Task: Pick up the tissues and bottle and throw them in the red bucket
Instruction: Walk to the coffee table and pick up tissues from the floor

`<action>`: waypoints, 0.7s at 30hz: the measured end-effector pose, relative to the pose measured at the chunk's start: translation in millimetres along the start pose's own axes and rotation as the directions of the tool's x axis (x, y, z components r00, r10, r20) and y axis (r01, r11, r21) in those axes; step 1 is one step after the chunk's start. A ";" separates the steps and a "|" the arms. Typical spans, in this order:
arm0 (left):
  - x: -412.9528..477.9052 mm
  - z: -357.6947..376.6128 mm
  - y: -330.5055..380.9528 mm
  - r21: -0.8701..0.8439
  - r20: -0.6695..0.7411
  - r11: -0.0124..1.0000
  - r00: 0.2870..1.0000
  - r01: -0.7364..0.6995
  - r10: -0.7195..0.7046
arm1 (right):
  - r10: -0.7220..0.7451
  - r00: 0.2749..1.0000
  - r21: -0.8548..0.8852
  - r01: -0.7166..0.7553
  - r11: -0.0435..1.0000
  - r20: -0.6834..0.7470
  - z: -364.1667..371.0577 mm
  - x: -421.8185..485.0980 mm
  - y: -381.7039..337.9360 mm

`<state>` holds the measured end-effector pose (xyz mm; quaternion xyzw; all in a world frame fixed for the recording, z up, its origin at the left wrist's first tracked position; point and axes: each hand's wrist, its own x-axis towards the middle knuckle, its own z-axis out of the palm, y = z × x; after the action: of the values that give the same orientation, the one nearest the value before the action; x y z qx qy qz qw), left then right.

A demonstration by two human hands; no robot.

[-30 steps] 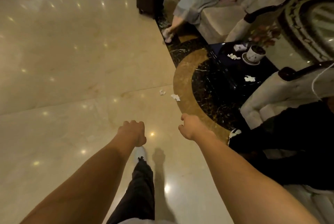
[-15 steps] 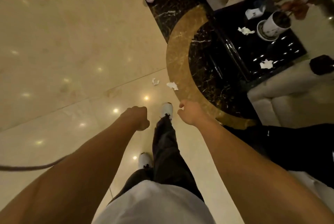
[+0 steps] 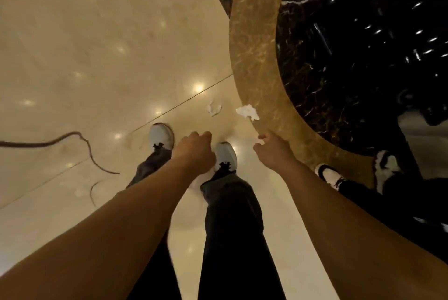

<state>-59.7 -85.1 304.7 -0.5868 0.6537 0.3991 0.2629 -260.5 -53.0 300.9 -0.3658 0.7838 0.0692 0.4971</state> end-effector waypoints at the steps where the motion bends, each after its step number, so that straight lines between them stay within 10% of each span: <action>1: 31.6 8.0 -5.3 0.000 0.000 1.000 1.000 -0.025 0.025 | 0.022 1.000 0.040 -0.021 0.999 -0.010 9.8 30.0 1.1; 12: 358.2 151.7 -73.5 0.163 -0.030 0.972 0.984 -0.171 0.178 | 0.123 0.992 0.125 -0.117 0.985 -0.040 128.0 347.8 58.1; 21: 427.3 134.5 -72.1 0.254 0.034 0.855 0.888 -0.452 0.459 | 0.123 0.974 0.249 -0.073 0.966 -0.191 149.4 402.2 54.1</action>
<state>-80.1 -211.1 -130.7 -0.3825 0.8231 0.3544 0.2251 -282.1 -146.3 -120.9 -0.2687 0.8504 -0.0398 0.4506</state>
